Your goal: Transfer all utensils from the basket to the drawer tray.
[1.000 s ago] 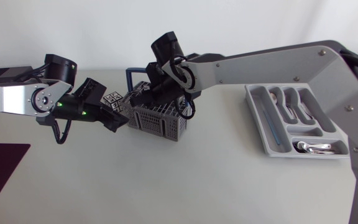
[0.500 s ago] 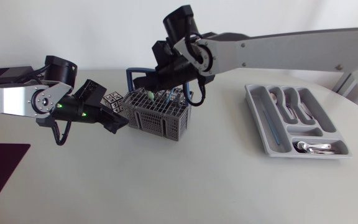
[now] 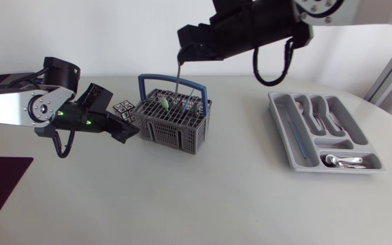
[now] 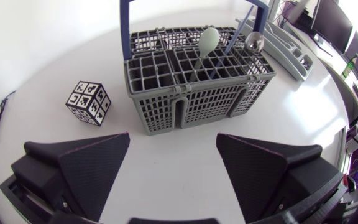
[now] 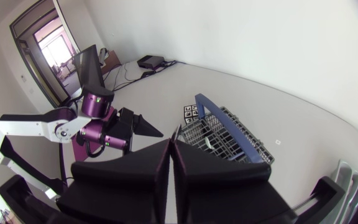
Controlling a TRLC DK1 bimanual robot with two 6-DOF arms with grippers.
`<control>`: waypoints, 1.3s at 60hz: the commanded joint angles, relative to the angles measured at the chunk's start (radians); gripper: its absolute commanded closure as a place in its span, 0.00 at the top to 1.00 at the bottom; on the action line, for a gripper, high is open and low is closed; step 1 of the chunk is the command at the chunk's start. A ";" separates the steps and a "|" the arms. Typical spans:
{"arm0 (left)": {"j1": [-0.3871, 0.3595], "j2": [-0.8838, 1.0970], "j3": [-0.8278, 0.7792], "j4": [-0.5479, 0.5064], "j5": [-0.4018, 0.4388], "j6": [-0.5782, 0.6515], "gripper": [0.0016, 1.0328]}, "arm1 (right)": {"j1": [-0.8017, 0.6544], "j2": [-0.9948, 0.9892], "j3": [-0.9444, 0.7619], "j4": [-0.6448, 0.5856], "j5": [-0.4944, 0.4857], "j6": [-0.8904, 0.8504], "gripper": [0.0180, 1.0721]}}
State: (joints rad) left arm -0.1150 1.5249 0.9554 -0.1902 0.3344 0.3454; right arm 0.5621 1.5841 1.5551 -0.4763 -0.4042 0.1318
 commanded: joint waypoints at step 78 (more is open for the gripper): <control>0.164 0.235 0.358 -0.339 0.221 0.018 0.95 | -0.866 -0.162 -0.853 0.311 0.502 -1.034 0.05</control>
State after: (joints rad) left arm 0.0387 1.7226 1.2827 -0.5190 0.5457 0.3359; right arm -0.2913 1.3693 0.7353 -0.2089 0.0795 -0.8616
